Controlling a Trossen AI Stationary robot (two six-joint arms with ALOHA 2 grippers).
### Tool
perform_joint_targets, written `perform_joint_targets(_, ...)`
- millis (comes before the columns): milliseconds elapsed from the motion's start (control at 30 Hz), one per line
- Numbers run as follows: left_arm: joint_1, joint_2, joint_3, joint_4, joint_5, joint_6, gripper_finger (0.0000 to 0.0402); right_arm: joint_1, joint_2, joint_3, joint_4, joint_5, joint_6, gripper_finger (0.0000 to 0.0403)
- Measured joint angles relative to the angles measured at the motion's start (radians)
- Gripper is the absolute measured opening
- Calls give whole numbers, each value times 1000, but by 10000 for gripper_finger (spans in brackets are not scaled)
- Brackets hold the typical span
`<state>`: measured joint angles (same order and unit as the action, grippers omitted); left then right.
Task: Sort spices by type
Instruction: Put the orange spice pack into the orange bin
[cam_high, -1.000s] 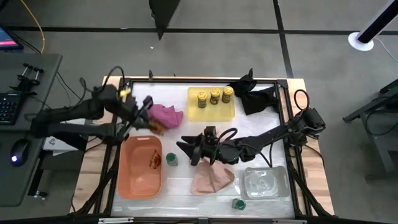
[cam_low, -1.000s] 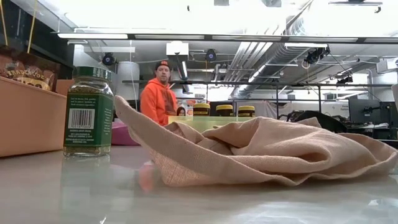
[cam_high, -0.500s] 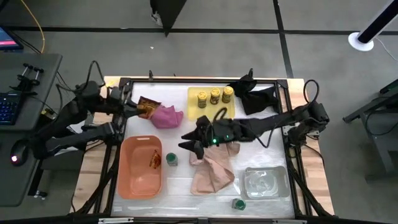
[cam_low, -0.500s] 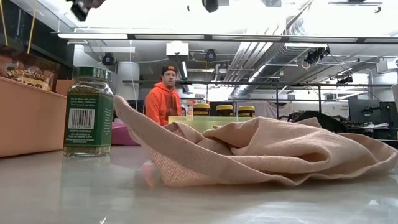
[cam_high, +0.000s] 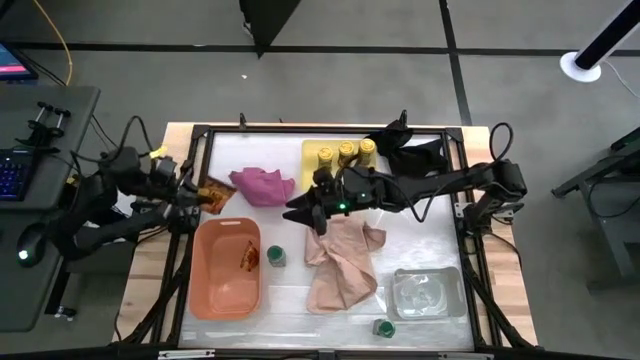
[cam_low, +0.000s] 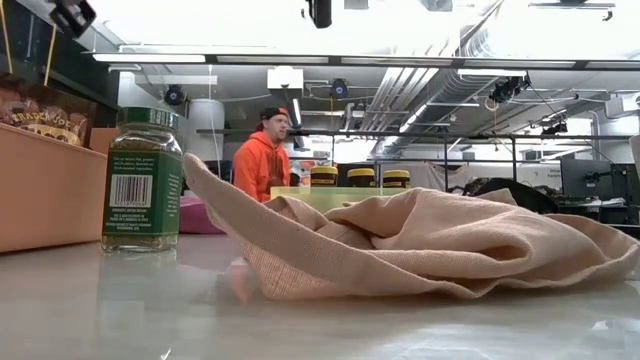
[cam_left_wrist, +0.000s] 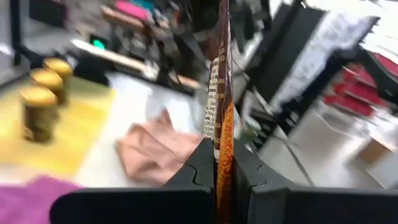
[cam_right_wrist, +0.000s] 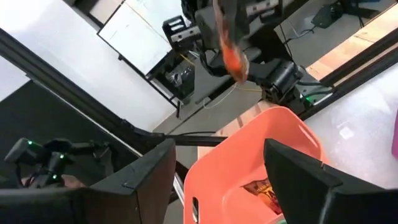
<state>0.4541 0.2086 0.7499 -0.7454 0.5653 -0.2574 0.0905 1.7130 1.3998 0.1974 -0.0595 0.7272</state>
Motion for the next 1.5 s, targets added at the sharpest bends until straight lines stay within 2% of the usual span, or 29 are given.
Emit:
perform_joint_targets(133,-21,-8,0,-90,84,27,0,1,0,0,5,46,-3,238)
perform_joint_targets(367,-41,-4,-1,-105,185,77,0,0,0,0,4,124,47,238)
perform_joint_targets(767,-44,-7,-1,-31,181,79,0,0,0,0,4,160,104,238)
perform_joint_targets(900,-44,-14,-33,50,173,49,0,0,0,0,10,165,110,238)
perform_joint_targets(1100,-45,-94,-161,203,184,-89,0,0,0,0,11,165,110,238)
perform_joint_targets(1267,-45,-157,-219,379,144,-203,0,0,0,0,11,165,109,238)
perform_joint_targets(1500,-46,-141,-255,481,93,-240,0,0,0,0,11,164,104,238)
